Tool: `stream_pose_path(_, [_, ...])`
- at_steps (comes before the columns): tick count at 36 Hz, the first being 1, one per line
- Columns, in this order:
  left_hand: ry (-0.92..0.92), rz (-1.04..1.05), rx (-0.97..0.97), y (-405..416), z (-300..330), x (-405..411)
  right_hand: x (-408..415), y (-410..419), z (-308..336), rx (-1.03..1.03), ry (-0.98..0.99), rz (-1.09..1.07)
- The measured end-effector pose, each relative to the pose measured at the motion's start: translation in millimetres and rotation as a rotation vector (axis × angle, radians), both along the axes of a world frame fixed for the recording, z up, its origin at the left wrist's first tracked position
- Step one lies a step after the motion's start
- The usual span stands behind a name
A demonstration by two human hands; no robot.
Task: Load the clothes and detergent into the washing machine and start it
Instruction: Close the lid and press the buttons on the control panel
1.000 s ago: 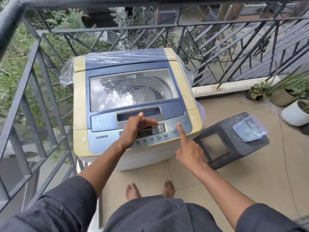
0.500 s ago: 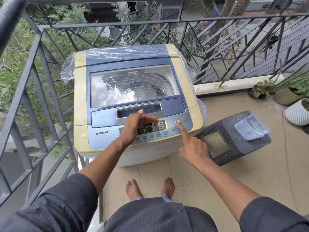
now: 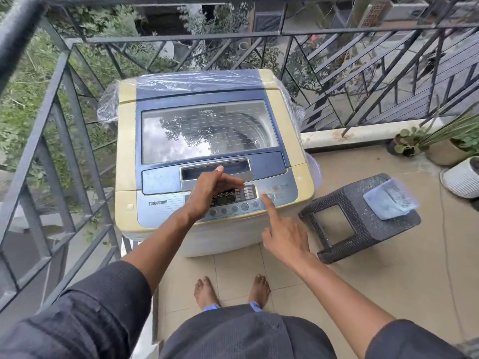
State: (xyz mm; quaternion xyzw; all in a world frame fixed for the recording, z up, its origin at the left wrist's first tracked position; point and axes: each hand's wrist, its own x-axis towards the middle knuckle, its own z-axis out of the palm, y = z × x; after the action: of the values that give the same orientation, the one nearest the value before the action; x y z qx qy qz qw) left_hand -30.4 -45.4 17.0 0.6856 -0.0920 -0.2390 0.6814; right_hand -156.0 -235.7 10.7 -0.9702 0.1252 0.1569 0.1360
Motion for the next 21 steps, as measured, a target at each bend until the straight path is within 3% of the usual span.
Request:
stream_pose_path(11, [-0.066, -0.028, 0.060, 7, -4, 6, 4, 19, 8, 0.053, -0.014, 0.114])
stream_pose_path(21, [-0.036, 0.017, -0.045, 8, -8, 4, 7, 32, 8, 0.091, -0.048, 0.199])
